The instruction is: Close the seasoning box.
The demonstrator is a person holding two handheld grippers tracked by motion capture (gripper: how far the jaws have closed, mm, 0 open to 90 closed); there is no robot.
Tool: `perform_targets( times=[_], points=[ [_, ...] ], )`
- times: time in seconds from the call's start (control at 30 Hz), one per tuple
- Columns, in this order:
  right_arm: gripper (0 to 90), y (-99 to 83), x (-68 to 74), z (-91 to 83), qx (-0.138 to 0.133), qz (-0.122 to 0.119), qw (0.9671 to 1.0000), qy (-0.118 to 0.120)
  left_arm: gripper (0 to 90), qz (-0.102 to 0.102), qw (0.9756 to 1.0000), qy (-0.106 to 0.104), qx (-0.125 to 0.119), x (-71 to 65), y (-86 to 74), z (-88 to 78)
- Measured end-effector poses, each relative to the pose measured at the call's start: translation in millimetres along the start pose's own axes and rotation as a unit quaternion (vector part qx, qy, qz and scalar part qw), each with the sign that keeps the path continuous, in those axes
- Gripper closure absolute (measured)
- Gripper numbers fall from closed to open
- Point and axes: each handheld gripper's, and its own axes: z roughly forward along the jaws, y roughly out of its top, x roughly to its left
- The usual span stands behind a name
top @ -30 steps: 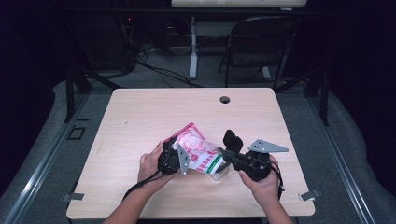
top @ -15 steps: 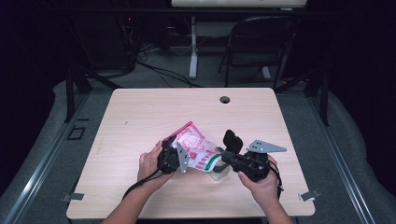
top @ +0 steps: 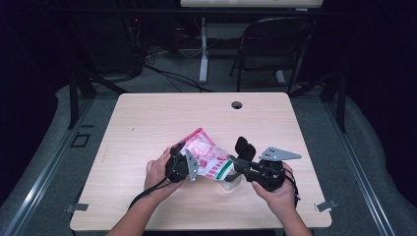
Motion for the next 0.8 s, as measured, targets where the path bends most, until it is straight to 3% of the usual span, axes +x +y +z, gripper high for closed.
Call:
perform_targets(
  times=[0.23,0.5,0.57,0.8],
  points=[
    [69.0,-0.7,2.1,2.9,0.008,-0.017,0.9998,-0.009,58.9,-0.002,1.0000,0.000,-0.001,0.1,0.1,0.5],
    [64.0,0.8,9.0,4.5,0.002,-0.042,0.9990,-0.017,58.9,0.016,0.9999,0.000,-0.005,-3.2,3.8,0.3],
    [64.0,1.0,10.3,4.8,0.003,-0.047,0.9988,-0.016,58.9,0.025,0.9997,0.000,-0.004,-3.1,4.8,0.0],
    [66.1,0.7,12.5,6.0,0.005,-0.051,0.9986,-0.013,59.0,0.026,0.9996,-0.004,-0.005,-5.2,4.8,1.1]
  ],
)
